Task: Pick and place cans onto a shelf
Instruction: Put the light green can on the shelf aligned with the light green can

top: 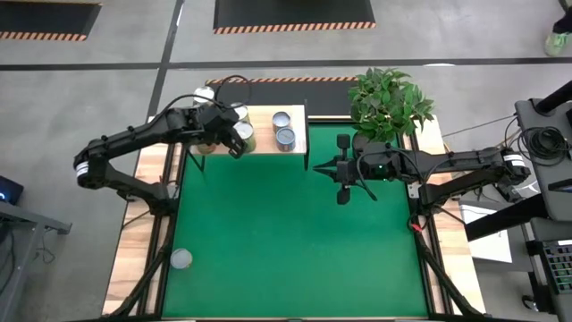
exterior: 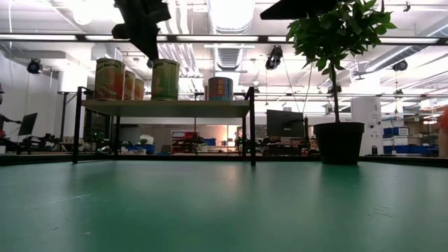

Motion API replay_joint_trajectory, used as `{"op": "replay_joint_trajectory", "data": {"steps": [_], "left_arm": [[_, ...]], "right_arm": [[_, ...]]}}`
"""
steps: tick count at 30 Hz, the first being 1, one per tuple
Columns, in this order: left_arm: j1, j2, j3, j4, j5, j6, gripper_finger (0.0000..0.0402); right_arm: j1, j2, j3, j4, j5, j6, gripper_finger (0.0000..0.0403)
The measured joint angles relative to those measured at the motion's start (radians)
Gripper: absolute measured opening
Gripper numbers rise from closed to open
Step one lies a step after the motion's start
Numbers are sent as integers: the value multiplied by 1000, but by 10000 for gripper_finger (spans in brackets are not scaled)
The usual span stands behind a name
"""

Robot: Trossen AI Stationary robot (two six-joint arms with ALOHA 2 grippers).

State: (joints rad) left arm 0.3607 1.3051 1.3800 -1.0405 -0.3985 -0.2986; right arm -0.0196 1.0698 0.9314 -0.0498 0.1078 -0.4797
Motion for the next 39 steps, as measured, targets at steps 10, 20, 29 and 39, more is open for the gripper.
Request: {"op": "replay_joint_trajectory", "data": {"steps": [10,20,29,39], "left_arm": [[-1,-19,0,113,-2,154,0],[0,49,-2,51,-39,116,0],[-27,29,0,3,-37,-61,0],[-59,22,81,1,-28,-9,0]], "right_arm": [[0,0,0,0,0,-2,9],[0,0,0,-3,7,-3,9],[0,0,0,-18,61,9,9],[0,0,0,-20,60,9,9]]}}
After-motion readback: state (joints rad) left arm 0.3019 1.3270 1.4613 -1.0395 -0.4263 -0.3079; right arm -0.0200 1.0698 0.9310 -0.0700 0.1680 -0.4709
